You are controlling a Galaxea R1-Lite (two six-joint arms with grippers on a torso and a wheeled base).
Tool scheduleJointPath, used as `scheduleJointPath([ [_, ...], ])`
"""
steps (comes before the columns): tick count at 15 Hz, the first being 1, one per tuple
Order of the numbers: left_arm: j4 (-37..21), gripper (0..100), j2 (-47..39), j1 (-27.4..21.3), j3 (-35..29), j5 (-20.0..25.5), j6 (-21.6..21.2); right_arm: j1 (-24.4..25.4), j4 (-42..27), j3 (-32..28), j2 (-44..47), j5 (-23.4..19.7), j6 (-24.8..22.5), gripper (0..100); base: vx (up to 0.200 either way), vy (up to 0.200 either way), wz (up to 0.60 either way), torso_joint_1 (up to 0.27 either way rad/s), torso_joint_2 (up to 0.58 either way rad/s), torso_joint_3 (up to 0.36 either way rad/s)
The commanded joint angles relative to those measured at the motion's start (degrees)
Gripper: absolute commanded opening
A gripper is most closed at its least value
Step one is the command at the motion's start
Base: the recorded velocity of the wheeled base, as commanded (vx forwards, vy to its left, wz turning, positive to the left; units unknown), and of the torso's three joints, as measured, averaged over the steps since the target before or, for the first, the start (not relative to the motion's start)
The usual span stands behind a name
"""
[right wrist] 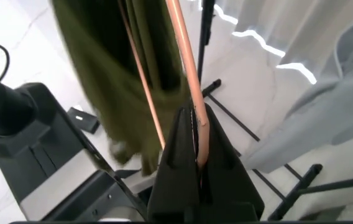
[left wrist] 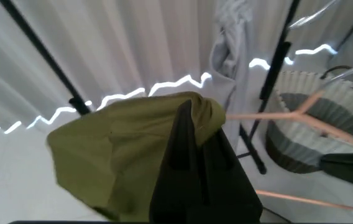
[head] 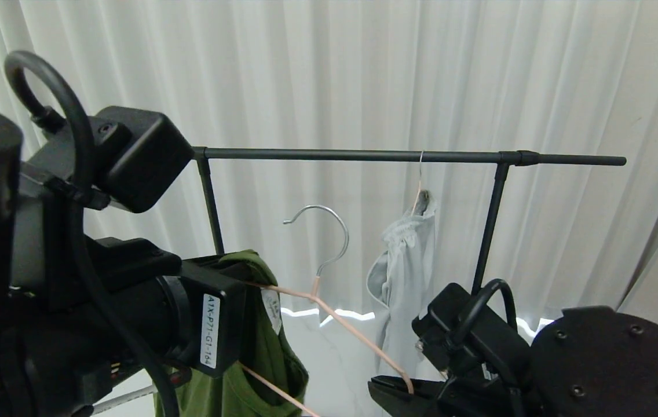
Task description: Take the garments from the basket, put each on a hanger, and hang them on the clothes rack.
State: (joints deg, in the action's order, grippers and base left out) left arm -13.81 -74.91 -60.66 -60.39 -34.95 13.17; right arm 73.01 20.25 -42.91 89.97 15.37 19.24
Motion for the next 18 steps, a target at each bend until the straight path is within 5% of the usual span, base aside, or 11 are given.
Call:
scheduleJointPath([
  [1,0.01,0,0.12,-1.39,-1.13,0.59,0.02,0.99,0.67,-1.74,3.02,0.01,0.01,0,0.000,0.000,0.00,0.000,0.00,0.000],
  [5,0.01,0,0.20,-5.35,-1.57,0.67,0.02,1.79,1.20,-4.55,6.27,0.01,1.07,0,0.000,0.000,0.00,0.000,0.00,0.000],
  [18,0.01,0,5.04,-5.17,5.72,0.06,-0.60,-0.59,7.52,-4.20,0.12,3.96,1.68,0,0.000,0.000,0.00,0.000,0.00,0.000],
])
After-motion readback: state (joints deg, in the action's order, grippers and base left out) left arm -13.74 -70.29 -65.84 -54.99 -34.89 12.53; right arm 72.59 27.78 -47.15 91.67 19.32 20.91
